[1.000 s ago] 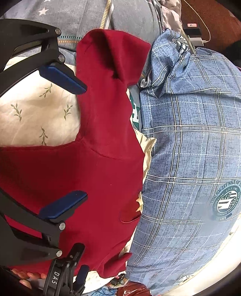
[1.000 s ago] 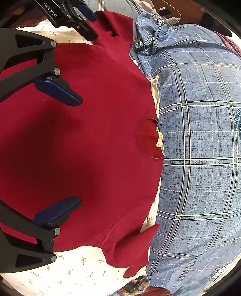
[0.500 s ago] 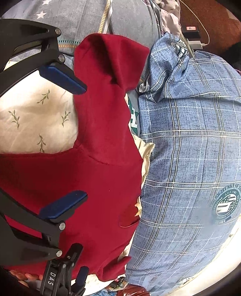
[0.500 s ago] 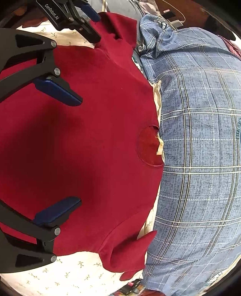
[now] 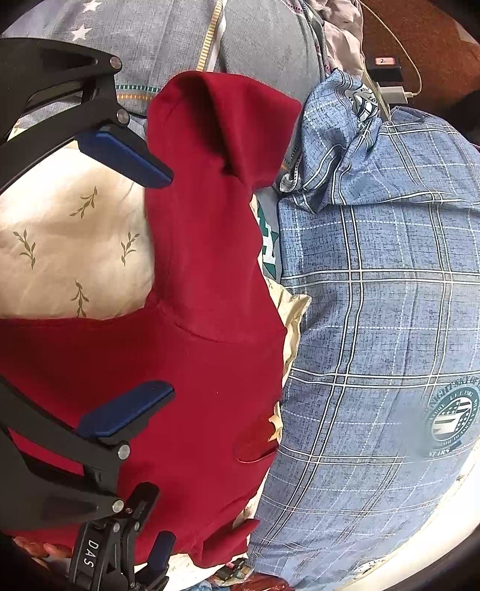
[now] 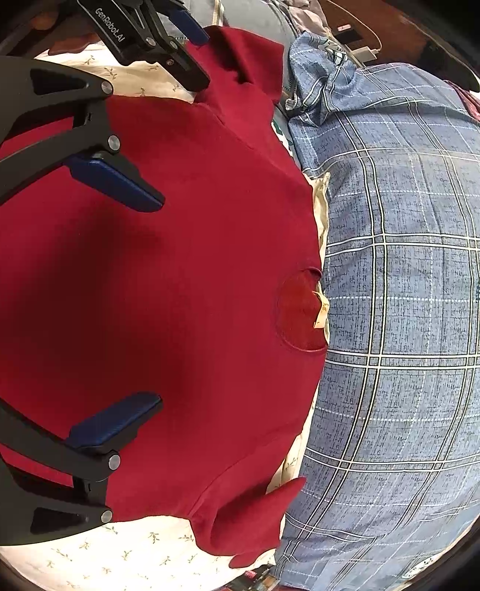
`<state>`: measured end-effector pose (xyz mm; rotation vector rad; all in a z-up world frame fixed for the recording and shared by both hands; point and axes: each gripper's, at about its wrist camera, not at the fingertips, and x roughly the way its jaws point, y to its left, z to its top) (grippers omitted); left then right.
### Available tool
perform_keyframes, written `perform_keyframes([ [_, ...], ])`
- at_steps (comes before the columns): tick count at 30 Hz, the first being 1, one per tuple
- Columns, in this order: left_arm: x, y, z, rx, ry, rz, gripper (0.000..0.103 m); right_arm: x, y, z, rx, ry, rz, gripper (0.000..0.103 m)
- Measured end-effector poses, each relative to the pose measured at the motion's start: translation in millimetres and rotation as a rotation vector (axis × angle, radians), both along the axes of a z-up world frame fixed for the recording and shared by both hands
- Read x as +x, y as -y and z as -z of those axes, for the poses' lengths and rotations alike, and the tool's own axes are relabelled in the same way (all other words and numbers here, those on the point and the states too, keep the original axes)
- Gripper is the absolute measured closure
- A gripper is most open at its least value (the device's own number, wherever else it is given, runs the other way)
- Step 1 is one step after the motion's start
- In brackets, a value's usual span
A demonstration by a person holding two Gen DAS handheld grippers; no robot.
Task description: Fold small clothes
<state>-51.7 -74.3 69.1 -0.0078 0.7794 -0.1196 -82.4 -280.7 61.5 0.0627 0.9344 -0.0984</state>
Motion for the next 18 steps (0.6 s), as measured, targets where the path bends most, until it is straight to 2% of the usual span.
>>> perform_keyframes([
  [18, 7, -18, 7, -0.004, -0.025, -0.050, 0.000, 15, -34, 4, -0.014, -0.010, -0.091, 0.004],
])
